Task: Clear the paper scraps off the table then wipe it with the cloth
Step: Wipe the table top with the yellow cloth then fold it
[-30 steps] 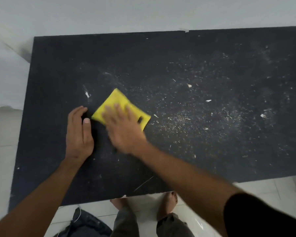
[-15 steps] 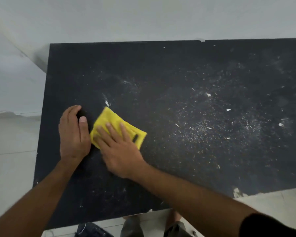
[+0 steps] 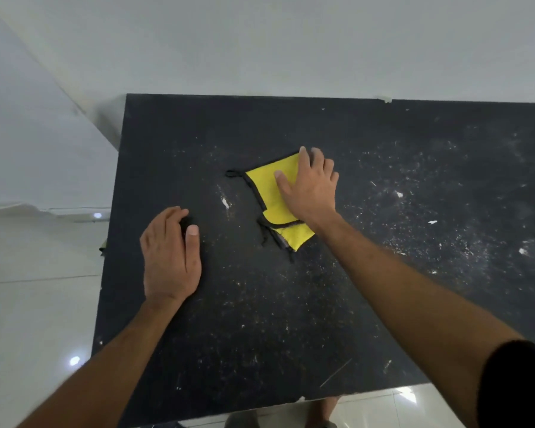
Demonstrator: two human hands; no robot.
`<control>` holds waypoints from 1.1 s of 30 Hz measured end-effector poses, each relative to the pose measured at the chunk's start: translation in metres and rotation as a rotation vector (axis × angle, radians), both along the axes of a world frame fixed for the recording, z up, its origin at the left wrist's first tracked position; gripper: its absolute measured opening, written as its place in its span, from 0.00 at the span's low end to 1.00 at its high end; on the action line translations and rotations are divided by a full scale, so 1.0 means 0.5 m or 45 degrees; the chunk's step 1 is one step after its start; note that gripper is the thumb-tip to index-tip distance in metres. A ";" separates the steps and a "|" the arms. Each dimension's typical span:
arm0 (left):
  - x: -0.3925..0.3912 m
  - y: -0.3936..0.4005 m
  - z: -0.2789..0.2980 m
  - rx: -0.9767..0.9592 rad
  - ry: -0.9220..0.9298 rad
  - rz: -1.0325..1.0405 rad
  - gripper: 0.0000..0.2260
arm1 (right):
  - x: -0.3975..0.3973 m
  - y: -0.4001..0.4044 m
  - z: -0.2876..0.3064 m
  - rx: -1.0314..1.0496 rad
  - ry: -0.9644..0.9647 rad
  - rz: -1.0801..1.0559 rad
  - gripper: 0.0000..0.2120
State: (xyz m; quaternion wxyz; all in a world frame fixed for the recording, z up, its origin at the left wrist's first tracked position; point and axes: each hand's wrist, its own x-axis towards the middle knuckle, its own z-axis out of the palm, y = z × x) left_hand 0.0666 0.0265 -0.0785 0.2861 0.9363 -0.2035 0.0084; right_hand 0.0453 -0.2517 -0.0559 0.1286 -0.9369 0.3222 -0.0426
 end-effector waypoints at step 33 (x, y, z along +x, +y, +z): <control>0.037 0.025 0.000 -0.162 0.010 0.006 0.21 | -0.179 0.197 -0.012 -0.090 -0.073 1.017 0.20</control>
